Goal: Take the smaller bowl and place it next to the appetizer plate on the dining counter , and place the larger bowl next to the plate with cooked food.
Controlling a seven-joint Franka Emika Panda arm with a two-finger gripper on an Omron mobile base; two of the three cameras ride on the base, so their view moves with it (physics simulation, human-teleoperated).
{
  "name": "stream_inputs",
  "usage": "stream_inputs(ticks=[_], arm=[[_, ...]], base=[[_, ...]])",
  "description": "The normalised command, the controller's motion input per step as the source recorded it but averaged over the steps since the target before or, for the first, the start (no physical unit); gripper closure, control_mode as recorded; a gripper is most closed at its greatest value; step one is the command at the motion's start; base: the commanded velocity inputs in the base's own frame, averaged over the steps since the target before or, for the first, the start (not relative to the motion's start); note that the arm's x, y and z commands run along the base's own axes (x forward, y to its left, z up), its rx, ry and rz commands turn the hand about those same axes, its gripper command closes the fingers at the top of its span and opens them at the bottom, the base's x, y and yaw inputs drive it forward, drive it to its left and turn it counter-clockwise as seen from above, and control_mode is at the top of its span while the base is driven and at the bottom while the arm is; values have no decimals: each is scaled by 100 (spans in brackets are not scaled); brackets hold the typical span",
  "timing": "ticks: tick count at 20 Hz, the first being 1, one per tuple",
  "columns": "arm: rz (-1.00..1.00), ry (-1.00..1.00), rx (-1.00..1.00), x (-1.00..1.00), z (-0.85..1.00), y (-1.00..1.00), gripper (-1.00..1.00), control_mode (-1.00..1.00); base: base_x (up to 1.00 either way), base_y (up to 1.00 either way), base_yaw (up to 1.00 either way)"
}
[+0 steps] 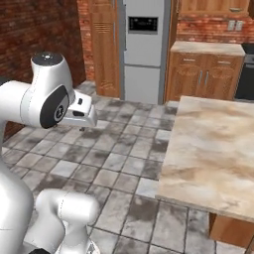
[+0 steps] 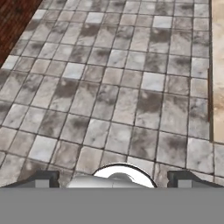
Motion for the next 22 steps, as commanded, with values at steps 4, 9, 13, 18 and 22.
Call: stream_inputs(ticks=[4, 9, 13, 18, 22], arm=[[0, 0, 0, 0, 0, 0, -100, 100], [0, 0, 0, 0, 0, 0, -100, 100], [0, 0, 0, 0, 0, 0, -100, 100], [0, 0, 0, 0, 0, 0, -100, 100], [0, 0, 0, 0, 0, 0, -100, 100]], base=[[100, 99, 0], [100, 32, 0], [100, -2, 0], [100, -28, 0], [100, -32, 0]])
